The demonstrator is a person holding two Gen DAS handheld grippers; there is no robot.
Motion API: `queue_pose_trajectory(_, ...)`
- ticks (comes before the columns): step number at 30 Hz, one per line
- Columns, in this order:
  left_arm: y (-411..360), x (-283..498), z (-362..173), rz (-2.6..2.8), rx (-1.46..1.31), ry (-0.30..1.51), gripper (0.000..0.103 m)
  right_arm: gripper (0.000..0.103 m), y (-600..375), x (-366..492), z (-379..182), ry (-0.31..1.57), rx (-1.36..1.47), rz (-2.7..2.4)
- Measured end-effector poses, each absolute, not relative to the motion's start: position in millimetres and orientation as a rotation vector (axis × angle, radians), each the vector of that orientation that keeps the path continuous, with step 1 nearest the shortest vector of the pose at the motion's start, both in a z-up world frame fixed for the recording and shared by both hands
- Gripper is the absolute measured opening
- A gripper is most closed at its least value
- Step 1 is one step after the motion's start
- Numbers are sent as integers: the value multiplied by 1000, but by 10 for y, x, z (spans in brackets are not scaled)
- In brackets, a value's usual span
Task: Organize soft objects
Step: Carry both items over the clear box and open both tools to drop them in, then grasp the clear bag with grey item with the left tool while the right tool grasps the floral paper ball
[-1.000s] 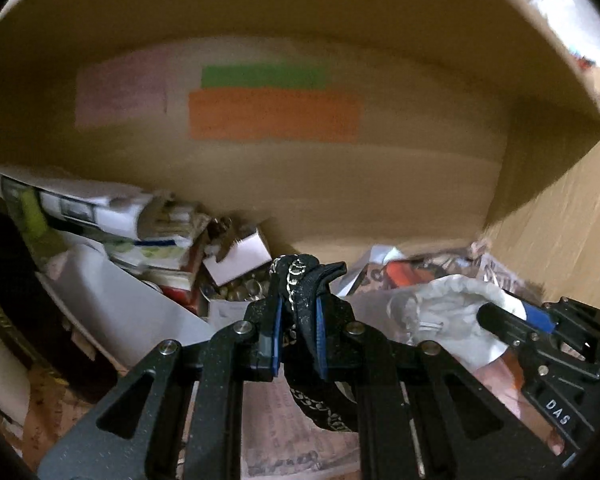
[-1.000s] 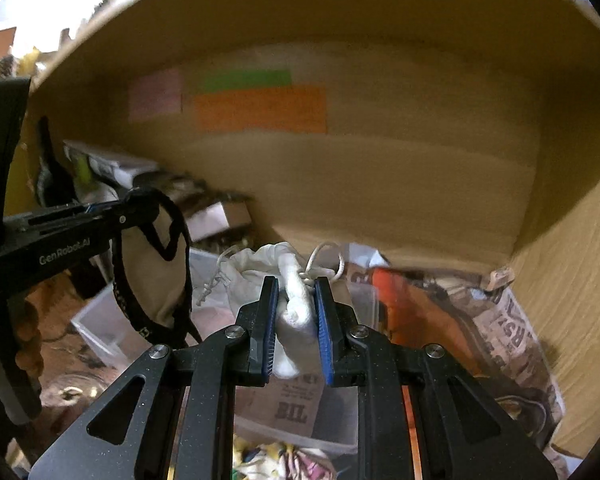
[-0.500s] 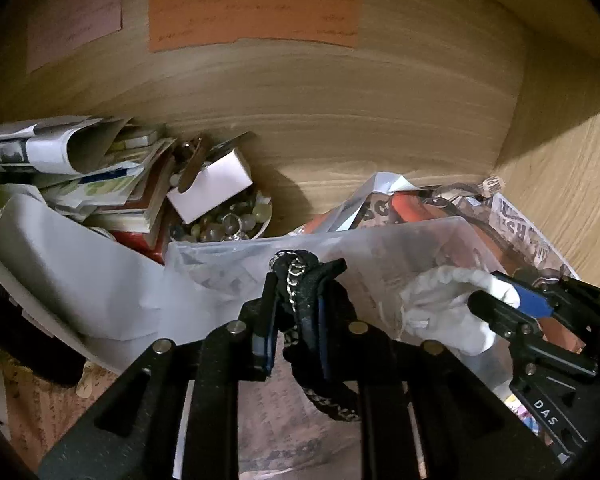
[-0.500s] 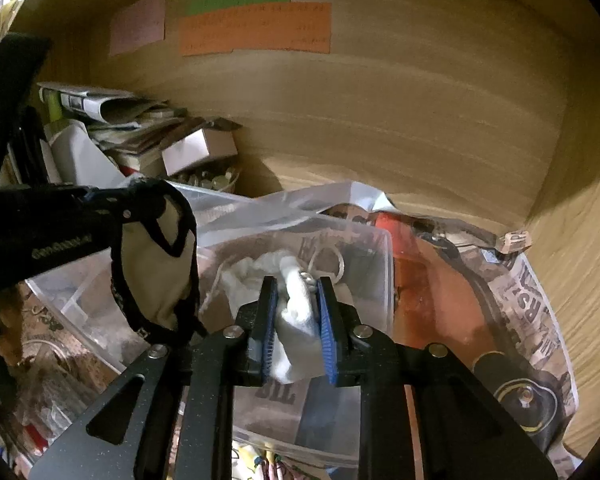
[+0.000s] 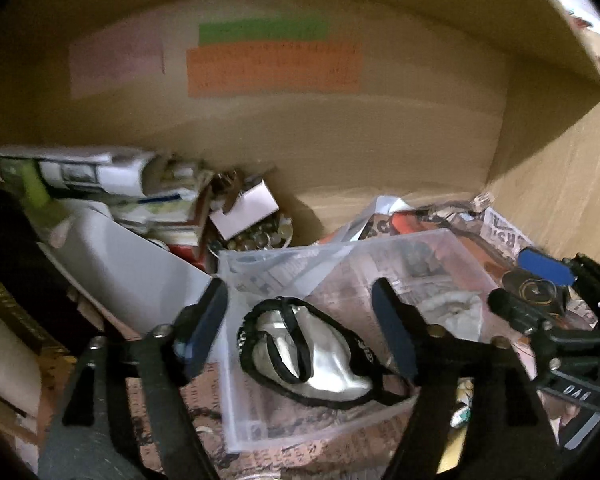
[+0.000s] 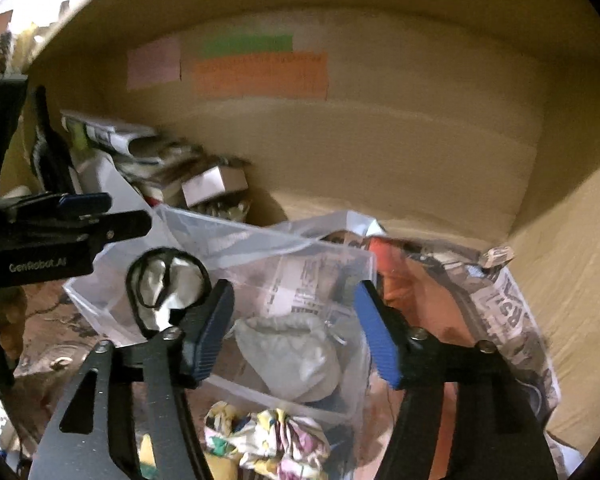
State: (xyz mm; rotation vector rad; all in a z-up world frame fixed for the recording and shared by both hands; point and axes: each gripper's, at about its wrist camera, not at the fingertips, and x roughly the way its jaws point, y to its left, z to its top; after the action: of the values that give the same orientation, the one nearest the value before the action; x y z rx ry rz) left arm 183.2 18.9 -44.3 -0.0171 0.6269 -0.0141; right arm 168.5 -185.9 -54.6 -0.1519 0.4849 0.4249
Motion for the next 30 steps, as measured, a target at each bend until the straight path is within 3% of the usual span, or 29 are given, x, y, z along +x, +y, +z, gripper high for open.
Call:
queue_pose_trajectory(4,195,1569,-308,-16,-6,575,97,74,-1977,1491,-416,429,-125,423)
queue_pose_trajectory(6,195,1441,-268,-19,-7,557,101,79,-2039,1392,-375,409,-108,424)
queue_pose_trajectory(15,152,1091,-382,-49,16,577,103,81,-2200,1125,-449,406,-71,424)
queue_pose_trajectory(30,159,1038,-1137,-92,-67,795,103,81,-2378,1138,-1059,592,-38,383)
